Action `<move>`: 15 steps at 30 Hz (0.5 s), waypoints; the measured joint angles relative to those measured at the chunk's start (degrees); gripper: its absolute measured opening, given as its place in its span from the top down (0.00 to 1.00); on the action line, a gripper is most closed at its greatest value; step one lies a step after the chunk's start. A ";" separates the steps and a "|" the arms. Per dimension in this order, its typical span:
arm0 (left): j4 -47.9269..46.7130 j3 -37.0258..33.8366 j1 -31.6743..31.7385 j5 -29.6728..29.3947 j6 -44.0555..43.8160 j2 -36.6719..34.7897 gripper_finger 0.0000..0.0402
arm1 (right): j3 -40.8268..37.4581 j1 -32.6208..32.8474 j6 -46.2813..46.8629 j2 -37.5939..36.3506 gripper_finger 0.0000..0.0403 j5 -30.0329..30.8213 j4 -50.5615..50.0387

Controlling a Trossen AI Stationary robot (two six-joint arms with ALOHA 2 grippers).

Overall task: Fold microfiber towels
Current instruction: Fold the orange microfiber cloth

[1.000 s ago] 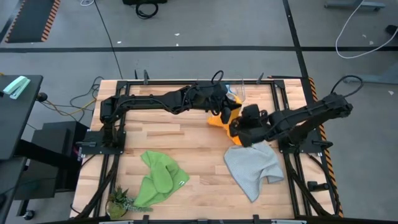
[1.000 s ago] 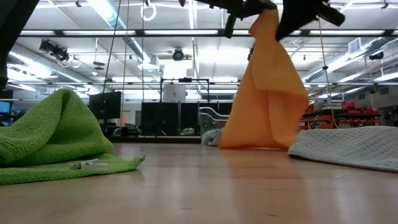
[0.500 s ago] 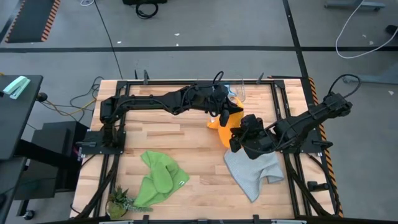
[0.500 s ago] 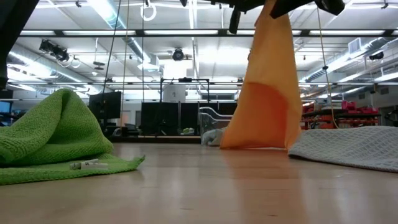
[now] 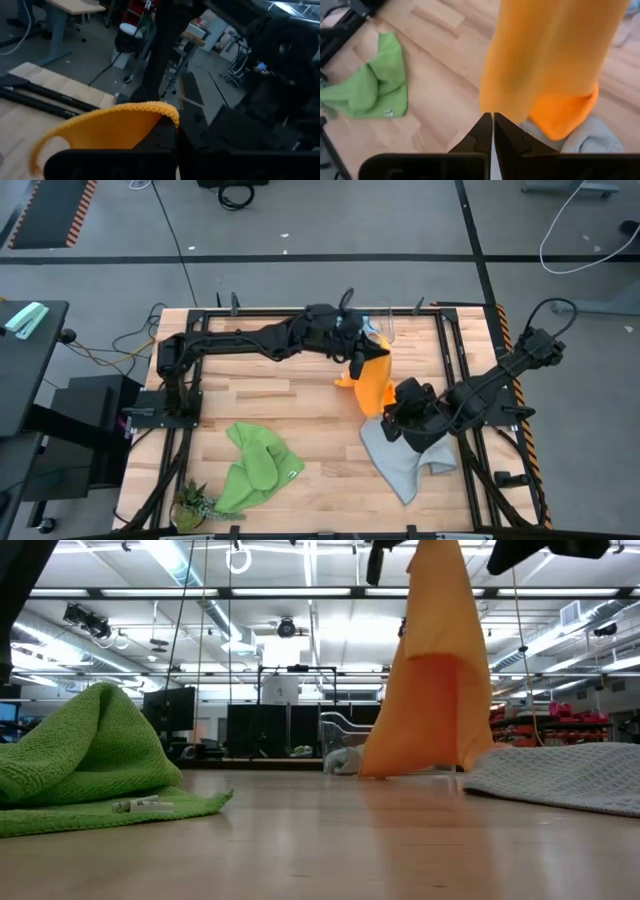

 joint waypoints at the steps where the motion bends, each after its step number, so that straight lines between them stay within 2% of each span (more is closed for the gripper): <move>1: 0.64 0.00 0.30 -0.01 0.10 -0.49 0.99 | 0.00 0.37 0.50 0.00 0.93 -0.02 0.11; 4: 0.77 0.08 1.52 0.11 0.12 -1.77 0.99 | 0.00 0.61 0.72 0.24 0.89 -0.05 0.30; 10: 0.73 0.06 3.36 4.22 -1.13 -4.18 0.99 | 0.00 -0.36 -0.47 1.98 0.81 -0.13 -2.13; 15: 0.57 0.06 3.53 5.28 -1.13 -6.65 0.99 | -0.52 -0.80 4.40 2.17 0.77 -0.01 -6.99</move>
